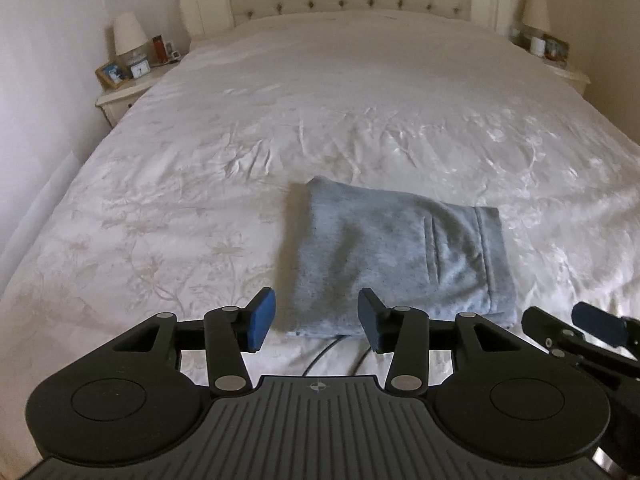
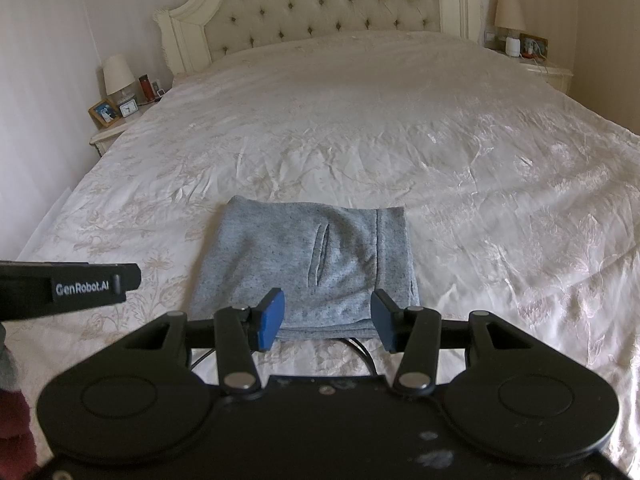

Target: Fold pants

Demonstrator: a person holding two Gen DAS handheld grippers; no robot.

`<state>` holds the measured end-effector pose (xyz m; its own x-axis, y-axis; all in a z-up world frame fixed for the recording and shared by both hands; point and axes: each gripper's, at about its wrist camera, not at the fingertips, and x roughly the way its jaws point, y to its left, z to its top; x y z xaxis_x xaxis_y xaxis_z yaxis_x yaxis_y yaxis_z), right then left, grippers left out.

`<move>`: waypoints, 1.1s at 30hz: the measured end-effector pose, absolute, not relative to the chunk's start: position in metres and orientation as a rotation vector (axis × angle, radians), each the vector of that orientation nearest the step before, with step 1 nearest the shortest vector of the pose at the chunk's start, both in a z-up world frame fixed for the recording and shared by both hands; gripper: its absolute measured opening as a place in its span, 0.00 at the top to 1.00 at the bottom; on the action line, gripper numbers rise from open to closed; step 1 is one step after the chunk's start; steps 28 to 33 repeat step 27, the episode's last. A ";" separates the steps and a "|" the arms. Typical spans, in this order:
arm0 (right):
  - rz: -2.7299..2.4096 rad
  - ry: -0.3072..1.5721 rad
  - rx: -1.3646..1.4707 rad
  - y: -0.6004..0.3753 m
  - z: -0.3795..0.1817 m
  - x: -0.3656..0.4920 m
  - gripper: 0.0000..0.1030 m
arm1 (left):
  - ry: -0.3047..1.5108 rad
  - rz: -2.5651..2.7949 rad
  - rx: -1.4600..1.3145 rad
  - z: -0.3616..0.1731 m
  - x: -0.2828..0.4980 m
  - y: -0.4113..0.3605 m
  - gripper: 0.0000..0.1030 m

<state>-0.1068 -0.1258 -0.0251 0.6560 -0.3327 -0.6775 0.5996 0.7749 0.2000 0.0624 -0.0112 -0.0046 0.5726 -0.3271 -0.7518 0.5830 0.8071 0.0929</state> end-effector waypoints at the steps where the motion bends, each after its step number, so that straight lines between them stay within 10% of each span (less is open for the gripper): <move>1: -0.548 0.667 0.433 -0.126 -0.025 -0.107 0.51 | 0.804 -0.555 0.345 -0.005 0.064 -0.011 0.57; 33: -0.575 0.670 0.437 -0.122 -0.025 -0.107 0.51 | 0.841 -0.615 0.389 -0.012 0.062 -0.011 0.57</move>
